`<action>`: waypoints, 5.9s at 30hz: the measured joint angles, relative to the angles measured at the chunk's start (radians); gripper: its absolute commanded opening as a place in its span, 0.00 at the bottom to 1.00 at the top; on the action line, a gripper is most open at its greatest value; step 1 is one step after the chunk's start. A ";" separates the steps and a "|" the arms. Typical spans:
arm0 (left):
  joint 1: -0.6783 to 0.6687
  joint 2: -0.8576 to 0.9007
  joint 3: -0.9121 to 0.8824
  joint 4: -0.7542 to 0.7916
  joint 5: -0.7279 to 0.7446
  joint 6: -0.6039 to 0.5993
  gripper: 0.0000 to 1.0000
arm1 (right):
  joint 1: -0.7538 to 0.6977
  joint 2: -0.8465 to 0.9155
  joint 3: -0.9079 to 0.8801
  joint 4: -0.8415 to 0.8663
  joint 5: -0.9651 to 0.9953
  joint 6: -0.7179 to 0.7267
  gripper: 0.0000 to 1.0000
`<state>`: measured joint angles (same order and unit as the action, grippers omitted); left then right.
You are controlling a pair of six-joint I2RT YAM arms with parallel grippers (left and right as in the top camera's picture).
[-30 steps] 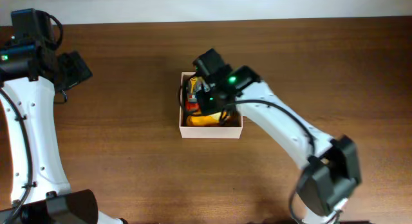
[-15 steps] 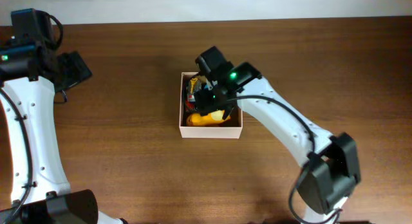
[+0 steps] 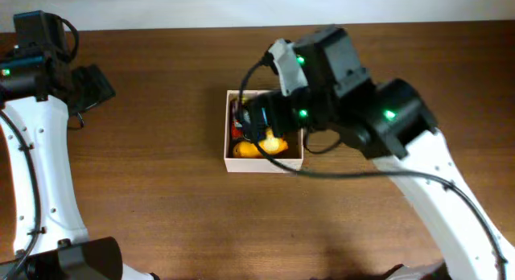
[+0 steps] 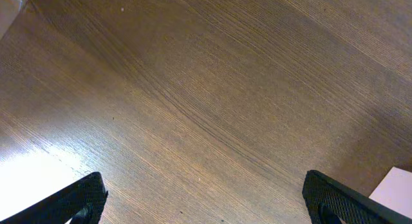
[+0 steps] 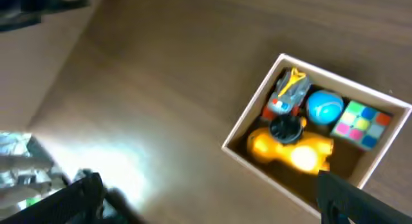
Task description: Pack container
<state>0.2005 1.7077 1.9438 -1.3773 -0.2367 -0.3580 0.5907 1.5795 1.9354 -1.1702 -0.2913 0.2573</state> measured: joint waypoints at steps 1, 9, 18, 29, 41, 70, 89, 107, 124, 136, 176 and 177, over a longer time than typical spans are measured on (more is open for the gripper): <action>0.000 0.000 0.000 0.000 0.000 0.000 0.99 | -0.002 -0.011 0.000 -0.014 0.001 -0.007 0.99; 0.000 0.000 0.000 0.000 0.000 0.000 0.99 | -0.204 -0.111 -0.003 -0.101 0.142 -0.058 0.99; 0.000 0.000 0.000 0.000 0.000 0.000 0.99 | -0.451 -0.440 -0.042 -0.132 0.190 -0.235 0.99; 0.000 0.000 0.000 0.000 0.000 0.000 0.99 | -0.673 -0.910 -0.666 0.150 0.147 -0.291 0.99; 0.000 0.000 -0.001 -0.001 0.000 0.000 0.99 | -0.675 -1.288 -1.386 0.427 0.050 -0.295 0.99; 0.000 0.000 -0.001 0.000 0.000 0.000 0.99 | -0.675 -1.563 -1.712 0.497 0.038 -0.295 0.99; 0.000 0.000 -0.001 0.000 0.000 0.000 0.99 | -0.675 -1.563 -1.712 0.498 0.039 -0.296 0.99; 0.000 -0.412 -0.241 0.289 -0.042 0.146 0.99 | -0.675 -1.564 -1.712 0.498 0.039 -0.295 0.99; -0.103 -1.308 -1.228 0.584 0.177 0.292 0.99 | -0.676 -1.565 -1.713 0.497 0.038 -0.296 0.99; -0.116 -1.557 -1.574 0.694 0.190 0.295 0.99 | -0.676 -1.565 -1.713 0.498 0.038 -0.296 0.99; -0.216 -1.616 -1.783 0.784 0.197 0.295 0.99 | -0.676 -1.565 -1.713 0.498 0.038 -0.295 0.99; -0.216 -1.616 -1.783 0.784 0.197 0.295 0.99 | -0.676 -1.565 -1.713 0.498 0.038 -0.295 0.99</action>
<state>-0.0151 0.0921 0.1604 -0.5934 -0.0399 -0.0628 -0.0849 0.0147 0.2222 -0.6724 -0.2531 -0.0380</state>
